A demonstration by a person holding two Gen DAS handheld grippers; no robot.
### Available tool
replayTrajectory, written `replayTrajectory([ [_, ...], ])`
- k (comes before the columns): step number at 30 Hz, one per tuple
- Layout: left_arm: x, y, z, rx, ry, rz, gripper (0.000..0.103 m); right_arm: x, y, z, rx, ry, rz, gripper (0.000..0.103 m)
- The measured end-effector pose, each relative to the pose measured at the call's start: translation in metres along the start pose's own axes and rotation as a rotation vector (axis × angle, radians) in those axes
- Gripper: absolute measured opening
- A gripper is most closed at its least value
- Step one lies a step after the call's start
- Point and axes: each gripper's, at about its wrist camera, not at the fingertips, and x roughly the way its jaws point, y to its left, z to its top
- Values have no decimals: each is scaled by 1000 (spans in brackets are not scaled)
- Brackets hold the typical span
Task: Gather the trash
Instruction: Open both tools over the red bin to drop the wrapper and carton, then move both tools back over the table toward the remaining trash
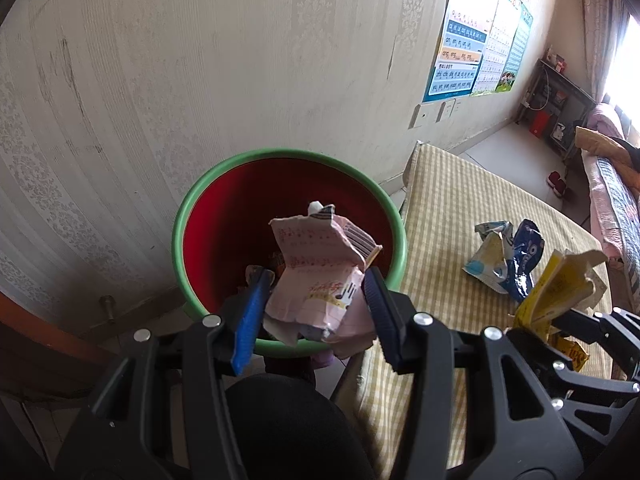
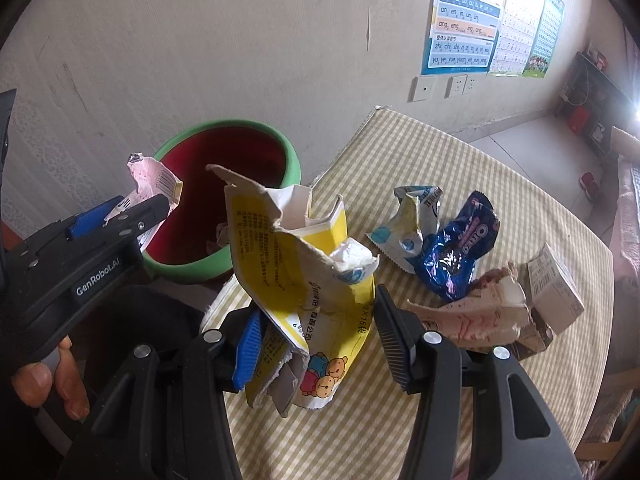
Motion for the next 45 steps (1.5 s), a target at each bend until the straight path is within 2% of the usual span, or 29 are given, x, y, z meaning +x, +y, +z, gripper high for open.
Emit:
replayTrajectory([
  [8, 15, 18, 8, -33, 16, 17, 48, 15, 13, 15, -43, 14, -3, 51],
  [16, 36, 40, 23, -49, 46, 38, 48, 28, 35, 39, -87, -8, 21, 52],
  [25, 65, 62, 35, -85, 94, 48, 48, 40, 55, 74, -84, -61, 102, 52],
  [27, 69, 66, 36, -102, 96, 53, 52, 43, 59, 81, -83, -70, 113, 52],
  [30, 71, 74, 37, -129, 91, 60, 68, 44, 62, 89, -72, -84, 117, 73],
  [31, 70, 74, 36, -130, 89, 61, 69, 42, 62, 91, -69, -91, 118, 73],
  [33, 68, 74, 35, -127, 85, 67, 73, 39, 60, 90, -66, -95, 115, 73],
  [37, 58, 65, 30, -89, 65, 90, 73, 28, 49, 80, -36, -82, 91, 73],
  [41, 44, 46, 22, -47, 51, 60, 73, 6, 29, 57, -2, -64, 36, 74],
  [45, 25, 9, 9, 8, 40, -14, 73, -14, 4, 26, 6, -48, -28, 74],
])
